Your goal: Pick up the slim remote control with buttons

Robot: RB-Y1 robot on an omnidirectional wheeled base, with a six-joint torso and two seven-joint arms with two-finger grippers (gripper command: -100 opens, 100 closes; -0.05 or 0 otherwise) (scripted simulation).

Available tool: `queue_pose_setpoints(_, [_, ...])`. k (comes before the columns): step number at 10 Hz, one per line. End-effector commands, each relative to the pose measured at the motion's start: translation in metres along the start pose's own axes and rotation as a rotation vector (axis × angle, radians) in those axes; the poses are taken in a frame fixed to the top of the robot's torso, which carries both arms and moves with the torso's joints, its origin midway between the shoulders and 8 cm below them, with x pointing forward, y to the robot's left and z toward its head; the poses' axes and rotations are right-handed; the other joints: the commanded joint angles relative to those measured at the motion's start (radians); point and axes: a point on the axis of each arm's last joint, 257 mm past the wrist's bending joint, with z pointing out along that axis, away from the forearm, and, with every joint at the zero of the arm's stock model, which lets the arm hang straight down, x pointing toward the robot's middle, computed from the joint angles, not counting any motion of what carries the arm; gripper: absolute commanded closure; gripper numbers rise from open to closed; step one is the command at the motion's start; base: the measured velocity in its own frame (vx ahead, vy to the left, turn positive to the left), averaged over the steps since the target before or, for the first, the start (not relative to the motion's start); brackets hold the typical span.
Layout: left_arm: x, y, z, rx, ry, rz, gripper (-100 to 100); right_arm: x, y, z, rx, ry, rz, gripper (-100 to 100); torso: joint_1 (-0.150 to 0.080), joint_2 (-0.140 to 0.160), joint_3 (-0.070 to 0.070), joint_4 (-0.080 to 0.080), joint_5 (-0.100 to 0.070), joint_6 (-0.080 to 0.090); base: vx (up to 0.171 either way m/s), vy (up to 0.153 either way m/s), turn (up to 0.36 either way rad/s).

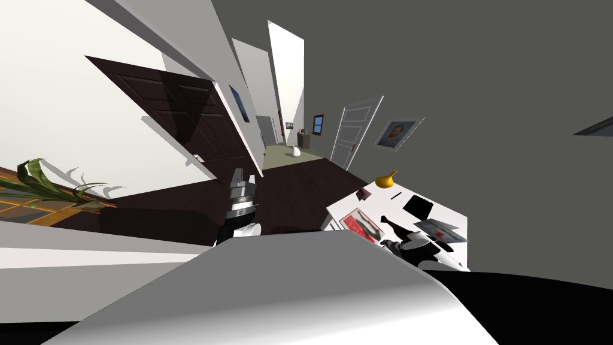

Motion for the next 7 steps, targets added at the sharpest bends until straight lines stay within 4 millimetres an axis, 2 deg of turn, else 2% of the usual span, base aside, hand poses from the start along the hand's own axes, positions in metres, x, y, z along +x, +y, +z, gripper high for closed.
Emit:
queue_pose_setpoints(1, [0.000,0.000,0.000,0.000,0.000,0.000,0,-0.021,-0.005,0.006,0.023,-0.062,0.037,-100,0.000,0.000,0.000,0.000,0.000,0.000,-0.017,-0.023,0.085])
queue_pose_setpoints(3, [0.000,0.000,0.000,0.000,0.000,0.000,0,-0.018,-0.005,0.007,0.020,-0.053,0.033,-100,-0.001,0.001,0.000,0.000,0.000,0.000,-0.011,-0.017,0.017])
queue_pose_setpoints(4, [0.000,0.000,0.000,0.000,0.000,0.000,0,-0.019,-0.005,0.006,0.021,-0.056,0.034,0,-0.001,0.000,0.000,0.000,0.000,0.000,0.000,0.000,0.000])
queue_pose_setpoints(5, [0.000,0.000,0.000,0.000,0.000,0.000,0,-0.030,-0.009,0.018,0.021,-0.054,0.023,-100,0.000,0.000,0.000,0.000,0.000,0.000,0.027,-0.038,-0.068])
queue_pose_setpoints(7, [0.000,0.000,0.000,0.000,0.000,0.000,0,-0.036,-0.012,0.025,0.022,-0.054,0.017,-100,-0.003,-0.002,-0.001,0.000,-0.001,0.000,0.031,-0.045,-0.038])
